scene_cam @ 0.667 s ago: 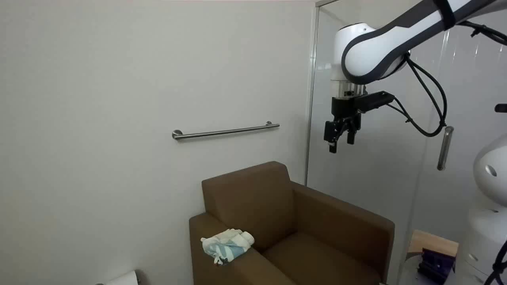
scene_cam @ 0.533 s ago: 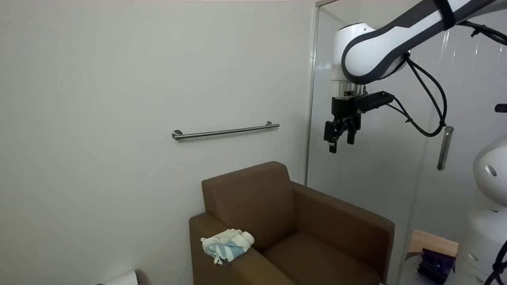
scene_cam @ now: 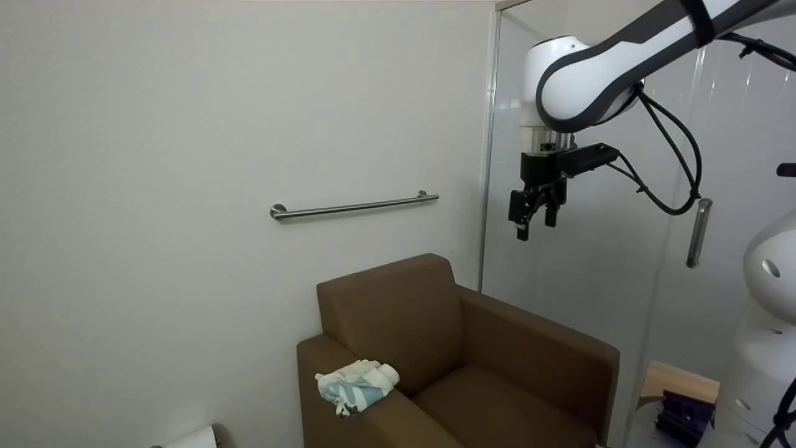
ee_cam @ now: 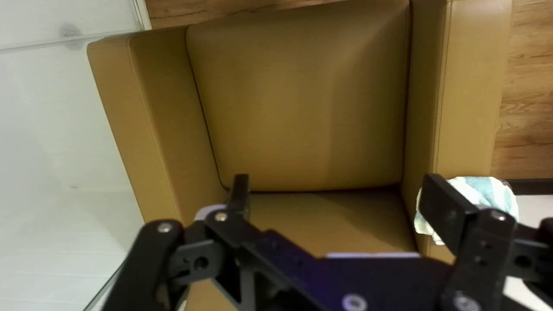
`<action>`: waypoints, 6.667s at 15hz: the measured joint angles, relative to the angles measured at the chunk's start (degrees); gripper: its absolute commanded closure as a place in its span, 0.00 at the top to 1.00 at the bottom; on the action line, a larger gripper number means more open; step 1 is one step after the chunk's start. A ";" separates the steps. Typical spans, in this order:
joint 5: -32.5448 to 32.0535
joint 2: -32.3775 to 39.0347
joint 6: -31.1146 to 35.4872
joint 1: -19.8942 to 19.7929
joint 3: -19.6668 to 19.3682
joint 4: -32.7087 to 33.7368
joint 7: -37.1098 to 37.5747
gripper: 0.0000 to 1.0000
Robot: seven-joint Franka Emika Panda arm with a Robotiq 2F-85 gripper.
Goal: Use the cloth to wipe the side of the couch
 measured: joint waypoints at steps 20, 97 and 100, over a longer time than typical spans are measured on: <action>-11.38 38.51 28.42 9.07 12.98 17.33 21.47 1.00; 3.33 89.62 21.62 26.90 -1.49 65.74 3.10 0.09; 0.95 89.83 17.85 28.94 -1.39 71.18 2.82 0.08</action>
